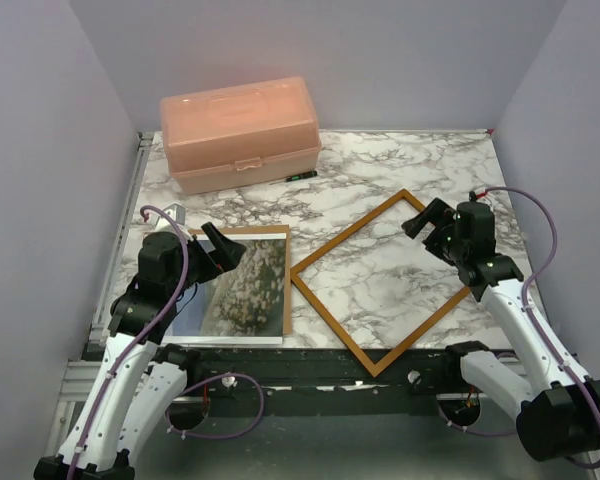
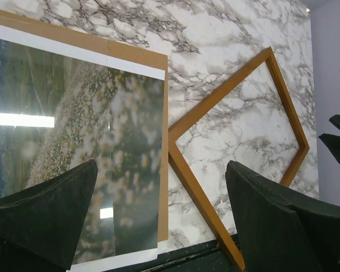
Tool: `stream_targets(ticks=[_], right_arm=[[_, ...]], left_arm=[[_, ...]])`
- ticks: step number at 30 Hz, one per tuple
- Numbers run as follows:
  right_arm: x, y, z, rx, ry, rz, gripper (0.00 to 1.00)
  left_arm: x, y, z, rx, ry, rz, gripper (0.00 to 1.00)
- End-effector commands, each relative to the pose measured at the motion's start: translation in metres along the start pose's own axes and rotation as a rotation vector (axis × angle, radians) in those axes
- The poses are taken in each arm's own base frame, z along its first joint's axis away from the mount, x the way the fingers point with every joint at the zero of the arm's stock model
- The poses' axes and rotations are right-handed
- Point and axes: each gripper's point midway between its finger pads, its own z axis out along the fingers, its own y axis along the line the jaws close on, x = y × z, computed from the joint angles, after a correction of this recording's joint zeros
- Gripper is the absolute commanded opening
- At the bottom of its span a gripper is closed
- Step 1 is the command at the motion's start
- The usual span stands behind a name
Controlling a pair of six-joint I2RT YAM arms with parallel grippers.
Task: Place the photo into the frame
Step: Adjust the photo frame at the center of the board.
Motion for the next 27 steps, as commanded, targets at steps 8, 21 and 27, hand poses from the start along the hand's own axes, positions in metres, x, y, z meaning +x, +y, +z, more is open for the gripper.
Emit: stream_targets(ticks=[8, 21, 27], right_arm=[[0.061, 0.001, -0.004, -0.098, 0.287, -0.095, 1.0], [0.166, 0.072, -0.003, -0.229, 0.457, -0.367, 1.0], [0.231, 0.112, -0.005, -0.213, 0.443, -0.683, 0.99]], left_arm=[[0.044, -0.003, 0.012, 0.049, 0.254, -0.011, 0.98], [0.057, 0.003, 0.014, 0.018, 0.375, 0.032, 0.98], [0.053, -0.004, 0.01, 0.041, 0.38, 0.051, 0.98]])
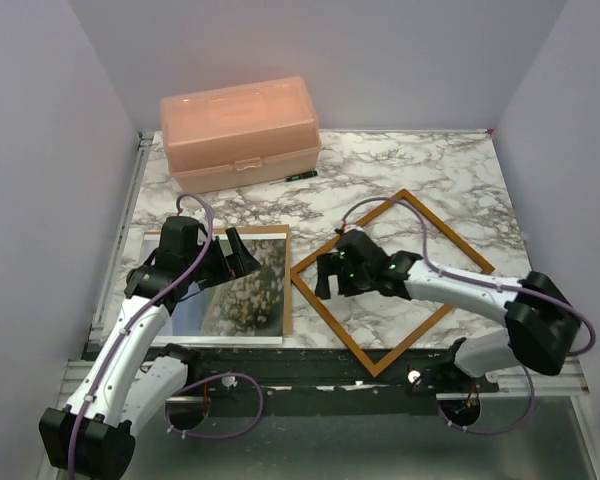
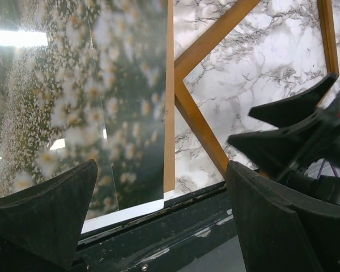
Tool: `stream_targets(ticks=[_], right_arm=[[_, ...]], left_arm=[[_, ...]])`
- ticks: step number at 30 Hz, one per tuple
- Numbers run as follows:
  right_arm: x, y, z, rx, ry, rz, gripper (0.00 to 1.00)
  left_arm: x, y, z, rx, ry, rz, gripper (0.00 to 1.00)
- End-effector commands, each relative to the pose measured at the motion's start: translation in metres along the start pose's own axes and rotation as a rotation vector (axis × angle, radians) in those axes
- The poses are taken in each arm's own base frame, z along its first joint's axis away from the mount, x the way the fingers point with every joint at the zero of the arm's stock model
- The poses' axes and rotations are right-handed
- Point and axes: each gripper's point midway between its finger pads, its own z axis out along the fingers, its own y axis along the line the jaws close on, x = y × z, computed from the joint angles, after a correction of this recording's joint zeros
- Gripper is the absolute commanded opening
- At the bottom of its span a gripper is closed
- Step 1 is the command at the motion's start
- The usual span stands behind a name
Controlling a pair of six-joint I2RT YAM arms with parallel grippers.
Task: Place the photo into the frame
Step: Adjust the photo frame at the center of the board.
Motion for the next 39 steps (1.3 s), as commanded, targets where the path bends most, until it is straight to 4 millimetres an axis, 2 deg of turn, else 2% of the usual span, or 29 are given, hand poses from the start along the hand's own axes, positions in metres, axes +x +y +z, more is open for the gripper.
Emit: stream_targets(ticks=[1, 3, 7, 15, 17, 19, 22, 25, 29, 31, 34, 39], right_arm=[[-0.008, 0.034, 0.02, 0.108, -0.095, -0.176, 0.98], [-0.002, 0.046, 0.03, 0.1, -0.081, -0.206, 0.93], [0.006, 0.05, 0.049, 0.112, -0.056, -0.224, 0.82], [0.025, 0.032, 0.07, 0.179, 0.006, -0.309, 0.56], [0.027, 0.024, 0.07, 0.202, 0.006, -0.321, 0.46], [0.027, 0.016, 0.067, 0.236, -0.007, -0.321, 0.3], [0.024, 0.001, 0.062, 0.289, -0.035, -0.337, 0.15], [0.02, -0.015, 0.055, 0.361, -0.064, -0.352, 0.1], [0.014, -0.02, 0.052, 0.384, -0.073, -0.374, 0.01], [0.009, -0.019, 0.051, 0.386, -0.085, -0.377, 0.0], [0.0, -0.006, 0.051, 0.342, -0.1, -0.393, 0.0], [-0.01, 0.029, 0.058, 0.184, -0.093, -0.535, 0.0]], left_arm=[[-0.004, -0.011, -0.009, 0.039, 0.001, 0.042, 0.98], [-0.003, -0.009, -0.01, 0.032, 0.003, 0.051, 0.98], [0.0, -0.004, -0.013, 0.011, 0.002, 0.06, 0.98], [0.001, -0.001, -0.014, 0.0, -0.002, 0.071, 0.98], [0.002, -0.001, -0.014, -0.002, 0.002, 0.071, 0.98], [0.002, -0.002, -0.013, 0.005, 0.006, 0.066, 0.98], [0.004, -0.003, -0.011, 0.014, 0.013, 0.057, 0.98], [0.005, -0.003, -0.011, 0.022, 0.019, 0.058, 0.98], [0.005, -0.003, -0.01, 0.023, 0.02, 0.06, 0.98], [0.006, -0.004, -0.01, 0.026, 0.025, 0.055, 0.99], [0.009, -0.004, -0.009, 0.03, 0.037, 0.046, 0.99], [0.015, 0.003, -0.008, 0.007, 0.052, 0.027, 0.98]])
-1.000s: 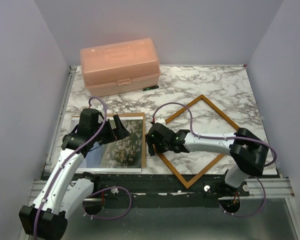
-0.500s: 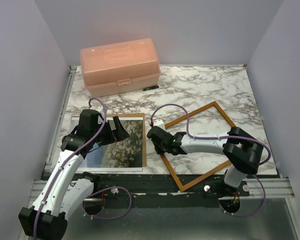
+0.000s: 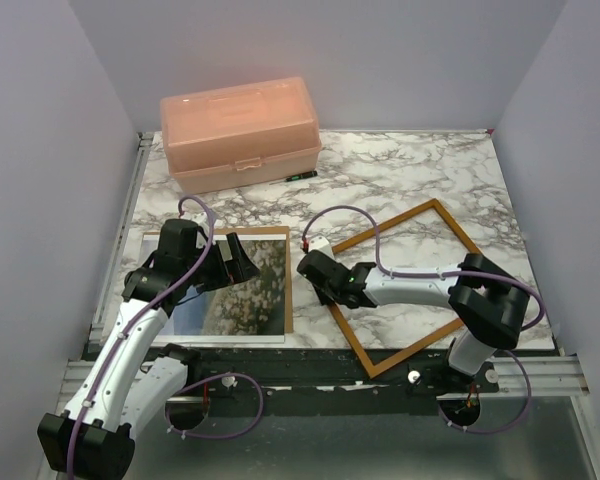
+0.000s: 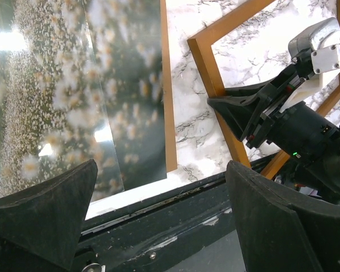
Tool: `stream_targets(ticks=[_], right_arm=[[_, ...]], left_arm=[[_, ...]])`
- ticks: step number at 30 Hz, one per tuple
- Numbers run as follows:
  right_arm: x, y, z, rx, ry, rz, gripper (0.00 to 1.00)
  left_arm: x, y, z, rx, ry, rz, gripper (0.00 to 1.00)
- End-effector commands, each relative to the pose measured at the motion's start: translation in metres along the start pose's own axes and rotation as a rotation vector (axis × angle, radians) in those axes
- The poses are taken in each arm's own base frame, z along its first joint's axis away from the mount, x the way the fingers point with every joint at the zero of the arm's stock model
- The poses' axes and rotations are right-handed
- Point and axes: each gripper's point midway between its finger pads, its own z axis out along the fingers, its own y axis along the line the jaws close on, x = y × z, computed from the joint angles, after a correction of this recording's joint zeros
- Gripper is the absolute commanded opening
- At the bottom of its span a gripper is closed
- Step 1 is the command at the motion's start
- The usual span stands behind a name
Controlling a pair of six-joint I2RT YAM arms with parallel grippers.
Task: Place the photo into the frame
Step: Adjust the photo frame at the center of the board.
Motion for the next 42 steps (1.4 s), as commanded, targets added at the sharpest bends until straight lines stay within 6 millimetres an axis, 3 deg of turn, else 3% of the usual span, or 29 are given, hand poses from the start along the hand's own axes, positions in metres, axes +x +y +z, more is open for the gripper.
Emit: stream_targets(ticks=[1, 5, 9, 14, 21, 25, 34, 42], right_arm=[[-0.028, 0.018, -0.003, -0.1, -0.049, -0.173, 0.0], [-0.031, 0.042, -0.007, -0.238, -0.031, -0.27, 0.01], [-0.023, 0.051, -0.018, -0.326, -0.037, -0.277, 0.14], [-0.014, 0.035, -0.029, -0.279, -0.048, -0.178, 0.49], [0.0, 0.001, -0.042, -0.173, -0.001, 0.053, 0.9], [0.016, -0.03, -0.045, -0.136, 0.125, 0.26, 0.94], [0.017, -0.091, -0.081, -0.183, 0.161, 0.642, 0.97], [0.021, -0.097, -0.106, -0.17, 0.166, 0.701, 0.98]], left_arm=[[0.009, 0.005, 0.002, -0.007, 0.029, -0.03, 0.99], [0.016, 0.01, 0.009, -0.029, 0.066, -0.077, 0.98], [0.025, 0.017, 0.018, -0.044, 0.117, -0.099, 0.98], [0.026, 0.023, 0.025, -0.062, 0.131, -0.093, 0.98], [0.011, 0.01, 0.041, -0.03, 0.135, -0.06, 0.98], [0.004, -0.001, 0.058, -0.045, 0.184, -0.017, 0.98], [-0.001, -0.033, 0.111, -0.142, 0.33, 0.122, 0.98], [0.005, -0.034, 0.153, -0.267, 0.419, 0.253, 0.92]])
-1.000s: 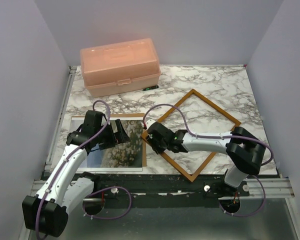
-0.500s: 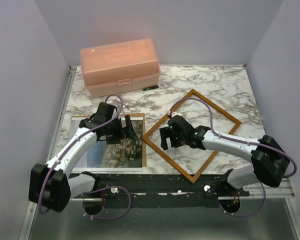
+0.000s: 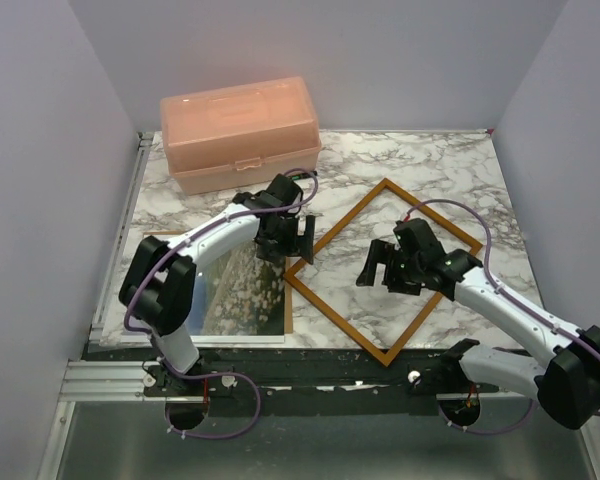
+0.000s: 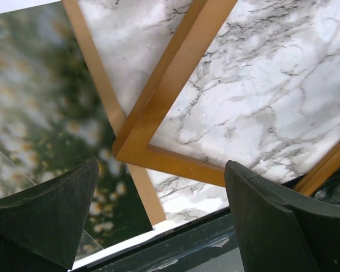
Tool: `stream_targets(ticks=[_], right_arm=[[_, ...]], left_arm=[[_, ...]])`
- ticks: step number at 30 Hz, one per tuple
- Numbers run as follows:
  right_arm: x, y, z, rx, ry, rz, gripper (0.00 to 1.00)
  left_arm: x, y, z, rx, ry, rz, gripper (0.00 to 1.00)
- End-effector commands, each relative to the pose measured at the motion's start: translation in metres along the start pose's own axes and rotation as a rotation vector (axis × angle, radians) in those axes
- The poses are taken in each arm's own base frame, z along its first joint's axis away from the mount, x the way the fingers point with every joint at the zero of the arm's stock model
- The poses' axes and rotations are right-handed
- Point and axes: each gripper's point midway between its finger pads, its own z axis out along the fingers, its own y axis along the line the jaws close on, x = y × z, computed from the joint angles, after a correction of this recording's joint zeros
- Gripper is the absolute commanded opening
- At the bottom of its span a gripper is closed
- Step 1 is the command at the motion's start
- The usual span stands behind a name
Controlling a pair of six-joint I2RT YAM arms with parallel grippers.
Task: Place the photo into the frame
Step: Adjust the photo frame at the center of the board.
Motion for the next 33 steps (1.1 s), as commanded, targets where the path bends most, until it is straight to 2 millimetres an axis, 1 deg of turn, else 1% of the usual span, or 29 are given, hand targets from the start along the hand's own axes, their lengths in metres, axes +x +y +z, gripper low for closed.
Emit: stream_targets(ticks=[1, 7, 12, 14, 16, 21, 24, 27, 29, 33], right_arm=[[0.012, 0.001, -0.016, -0.008, 0.048, 0.062, 0.98], [0.006, 0.004, -0.021, -0.014, 0.027, 0.074, 0.98], [-0.001, 0.011, -0.028, -0.024, 0.018, 0.082, 0.98], [-0.002, 0.013, -0.032, -0.035, 0.01, 0.089, 0.98], [-0.002, 0.014, -0.035, -0.041, 0.006, 0.092, 0.98], [-0.001, 0.012, -0.041, -0.032, -0.003, 0.1, 0.98], [-0.003, 0.012, -0.042, -0.033, -0.009, 0.098, 0.98], [-0.004, 0.013, -0.041, -0.031, -0.007, 0.1, 0.98], [-0.004, 0.014, -0.04, -0.035, -0.002, 0.099, 0.98], [-0.003, 0.013, -0.039, -0.034, -0.001, 0.092, 0.98]], left_arm=[[0.001, 0.012, 0.015, -0.133, 0.049, 0.072, 0.92], [0.01, 0.02, 0.032, -0.207, 0.104, 0.098, 0.88], [0.022, 0.022, 0.044, -0.229, 0.134, 0.113, 0.81], [0.026, 0.023, 0.048, -0.233, 0.136, 0.112, 0.75], [0.029, 0.02, 0.052, -0.216, 0.139, 0.114, 0.67], [0.038, 0.014, 0.059, -0.186, 0.163, 0.096, 0.42], [0.041, 0.013, 0.058, -0.186, 0.163, 0.079, 0.23], [0.043, 0.009, 0.053, -0.171, 0.144, 0.047, 0.07], [0.044, 0.004, 0.049, -0.145, 0.13, 0.021, 0.01], [0.047, -0.008, 0.043, -0.104, 0.103, -0.035, 0.0]])
